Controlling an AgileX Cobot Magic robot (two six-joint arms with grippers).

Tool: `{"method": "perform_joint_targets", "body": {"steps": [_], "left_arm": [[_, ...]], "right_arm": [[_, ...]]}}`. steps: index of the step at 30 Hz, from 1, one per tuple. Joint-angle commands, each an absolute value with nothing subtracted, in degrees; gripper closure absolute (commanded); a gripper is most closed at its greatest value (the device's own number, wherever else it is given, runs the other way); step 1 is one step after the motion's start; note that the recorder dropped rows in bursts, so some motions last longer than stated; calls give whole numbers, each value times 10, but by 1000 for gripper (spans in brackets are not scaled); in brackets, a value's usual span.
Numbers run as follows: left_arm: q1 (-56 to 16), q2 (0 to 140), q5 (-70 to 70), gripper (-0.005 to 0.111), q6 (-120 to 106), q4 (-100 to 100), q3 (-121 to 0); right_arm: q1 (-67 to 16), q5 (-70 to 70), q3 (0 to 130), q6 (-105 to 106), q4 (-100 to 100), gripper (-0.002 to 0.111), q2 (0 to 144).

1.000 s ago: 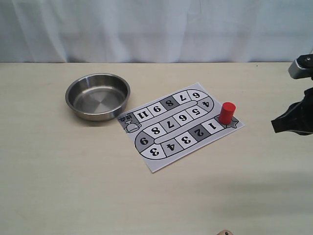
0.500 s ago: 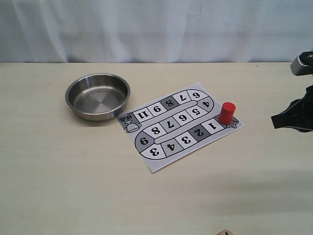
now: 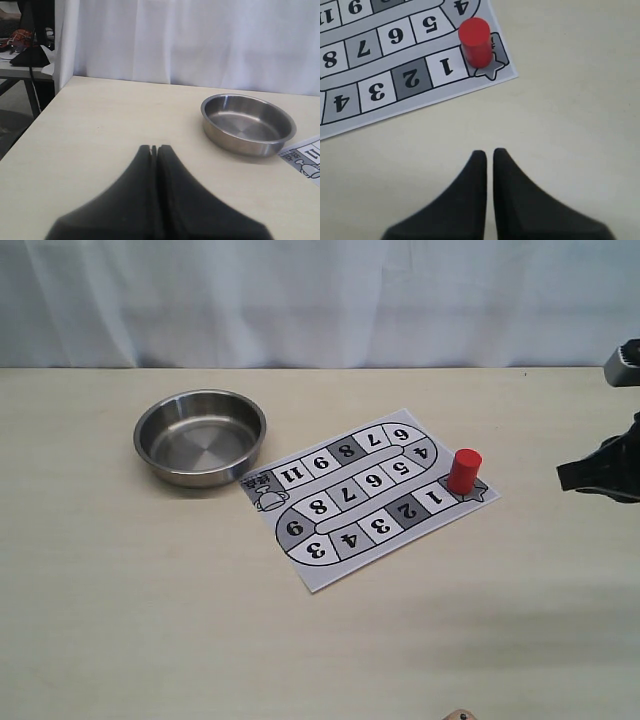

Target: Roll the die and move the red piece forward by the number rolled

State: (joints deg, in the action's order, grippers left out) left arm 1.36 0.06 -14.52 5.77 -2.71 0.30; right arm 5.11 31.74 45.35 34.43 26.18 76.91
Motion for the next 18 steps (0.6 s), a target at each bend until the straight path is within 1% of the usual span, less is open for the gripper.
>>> {"method": "perform_joint_targets", "body": {"steps": [1, 8, 10, 15, 18], "left_arm": [[14, 0, -139, 107, 58, -28, 0], [14, 0, -139, 107, 58, -29, 0], [14, 0, -139, 107, 58, -28, 0], [14, 0, -139, 107, 58, -28, 0], [14, 0, -139, 107, 58, -28, 0]], "right_arm": [[51, 329, 452, 333, 249, 104, 765], [42, 422, 453, 331, 232, 104, 741], [13, 441, 453, 330, 197, 104, 724], [-81, 501, 453, 241, 95, 104, 694], [-133, 530, 441, 249, 92, 104, 691]]}}
